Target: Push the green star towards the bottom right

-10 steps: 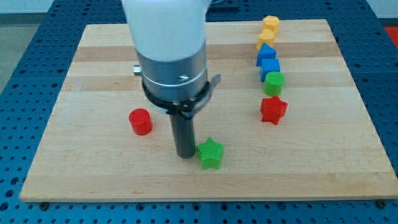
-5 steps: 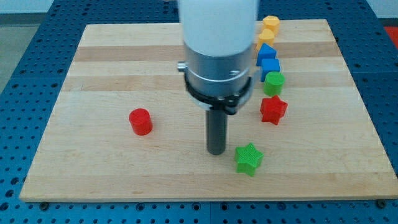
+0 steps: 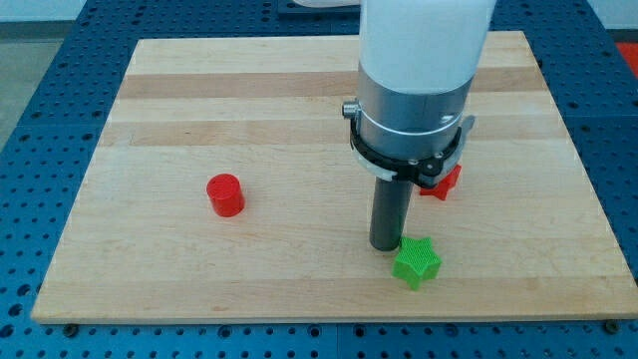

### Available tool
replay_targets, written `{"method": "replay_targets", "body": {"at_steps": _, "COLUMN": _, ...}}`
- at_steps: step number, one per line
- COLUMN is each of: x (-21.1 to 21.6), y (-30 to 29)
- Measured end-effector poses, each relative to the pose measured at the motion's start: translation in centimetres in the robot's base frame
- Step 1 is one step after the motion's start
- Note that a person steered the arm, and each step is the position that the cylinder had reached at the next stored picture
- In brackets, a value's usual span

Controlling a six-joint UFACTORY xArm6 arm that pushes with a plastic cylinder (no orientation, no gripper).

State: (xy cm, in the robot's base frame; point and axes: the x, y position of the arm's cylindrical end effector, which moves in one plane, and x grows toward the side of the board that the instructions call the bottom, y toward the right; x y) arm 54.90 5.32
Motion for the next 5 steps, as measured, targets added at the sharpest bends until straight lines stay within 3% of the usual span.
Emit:
{"method": "replay_targets", "body": {"at_steps": 4, "x": 2.4, "y": 0.9}}
{"method": "replay_targets", "body": {"at_steps": 5, "x": 2.3, "y": -2.8}}
